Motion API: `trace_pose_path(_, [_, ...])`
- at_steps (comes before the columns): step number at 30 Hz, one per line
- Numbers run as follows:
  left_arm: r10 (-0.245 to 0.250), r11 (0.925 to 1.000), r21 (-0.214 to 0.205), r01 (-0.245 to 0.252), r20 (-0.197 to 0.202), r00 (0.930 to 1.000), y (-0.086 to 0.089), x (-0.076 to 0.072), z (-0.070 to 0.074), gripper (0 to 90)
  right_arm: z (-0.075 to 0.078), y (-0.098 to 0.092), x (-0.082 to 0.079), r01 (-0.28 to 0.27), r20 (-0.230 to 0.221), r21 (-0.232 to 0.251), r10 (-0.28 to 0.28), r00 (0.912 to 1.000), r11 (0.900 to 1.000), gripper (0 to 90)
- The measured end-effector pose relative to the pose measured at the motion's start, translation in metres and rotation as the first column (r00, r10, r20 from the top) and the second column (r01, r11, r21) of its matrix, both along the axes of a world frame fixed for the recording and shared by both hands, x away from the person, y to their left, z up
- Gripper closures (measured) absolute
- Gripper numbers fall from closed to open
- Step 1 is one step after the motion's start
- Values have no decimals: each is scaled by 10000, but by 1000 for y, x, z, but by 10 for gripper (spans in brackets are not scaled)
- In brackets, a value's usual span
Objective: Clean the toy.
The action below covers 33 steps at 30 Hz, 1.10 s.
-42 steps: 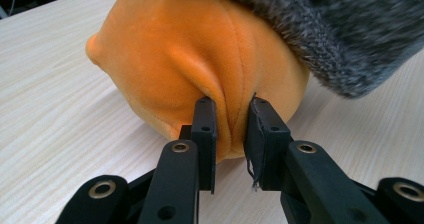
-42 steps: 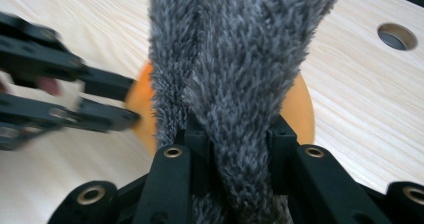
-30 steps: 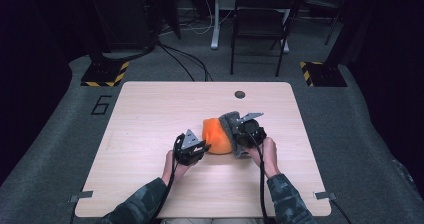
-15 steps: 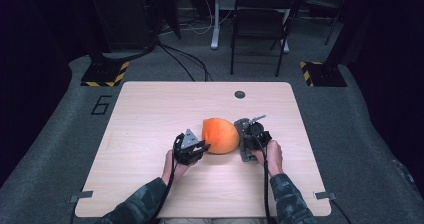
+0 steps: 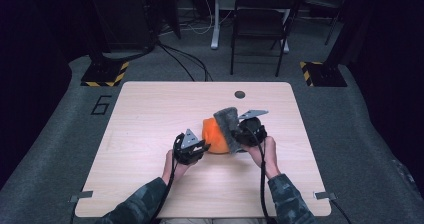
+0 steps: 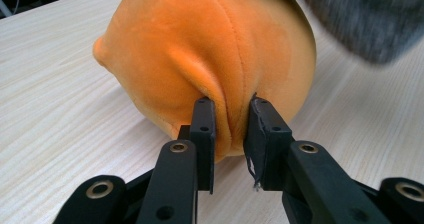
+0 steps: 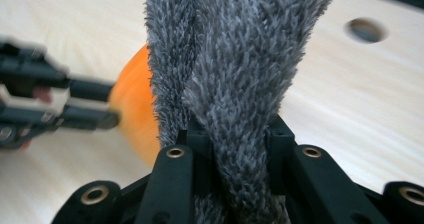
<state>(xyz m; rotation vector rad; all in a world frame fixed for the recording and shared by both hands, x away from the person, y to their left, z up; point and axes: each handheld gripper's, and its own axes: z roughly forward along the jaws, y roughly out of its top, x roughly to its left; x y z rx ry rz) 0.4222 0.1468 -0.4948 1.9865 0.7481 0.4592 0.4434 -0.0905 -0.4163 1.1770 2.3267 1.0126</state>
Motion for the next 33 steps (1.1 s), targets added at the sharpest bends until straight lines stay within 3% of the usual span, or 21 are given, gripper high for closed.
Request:
trace_pose_path(1, [-47,10000,-4,47,-76,10000,1,1,0,734,-6,5,1,-42,12,-386,43,10000,9992,718])
trace_pose_path(2, [-47,10000,-4,47,-76,10000,1,1,0,721,-6,5,1,-42,12,-386,43,10000,9992,718])
trace_pose_path(3, [0,9999,104,1,-81,10000,2,0,0,699,-18,13,3,12,106,-1121,0,9999,9937,717])
trace_pose_path(7, [155,9996,219,-156,25,9999,2,-2,2,524,-22,12,4,95,177,-1169,-75,9998,9931,717])
trace_pose_path(8, [255,9991,339,-261,179,9995,0,-3,3,475,-22,11,5,33,216,-1268,-5,9998,9919,717])
trace_pose_path(9, [319,9964,764,-357,506,9982,-3,-5,3,437,-23,11,5,146,216,-1235,-120,9997,9922,717])
trace_pose_path(14, [347,9914,1241,-403,470,9983,-8,-4,-6,385,-25,6,9,238,23,-1005,-237,9997,9947,716])
trace_pose_path(19, [405,9926,1121,-476,650,9971,-12,-1,-12,479,-28,2,11,204,-82,-720,-210,9997,9972,715])
trace_pose_path(21, [376,9943,971,-440,666,9971,-12,-1,-13,633,-28,0,12,236,-83,-635,-242,9997,9977,714])
trace_pose_path(22, [365,9946,942,-427,674,9971,-12,-1,-13,633,-28,0,12,236,-83,-635,-242,9997,9977,714])
trace_pose_path(23, [325,9954,877,-385,690,9971,-12,-1,-13,698,-28,-2,13,188,-151,-544,-196,9997,9983,713])
trace_pose_path(28, [209,9975,664,-260,763,9969,-10,-2,-7,757,-22,-6,12,321,-167,-273,-326,9993,9991,714])
trace_pose_path(30, [134,9985,527,-174,750,9971,-10,-3,-2,770,-9,-9,9,452,36,42,-452,9990,9990,714])
trace_pose_path(33, [20,9998,173,-29,496,9988,-11,-6,7,772,3,-9,3,155,216,458,-165,9996,9988,714])
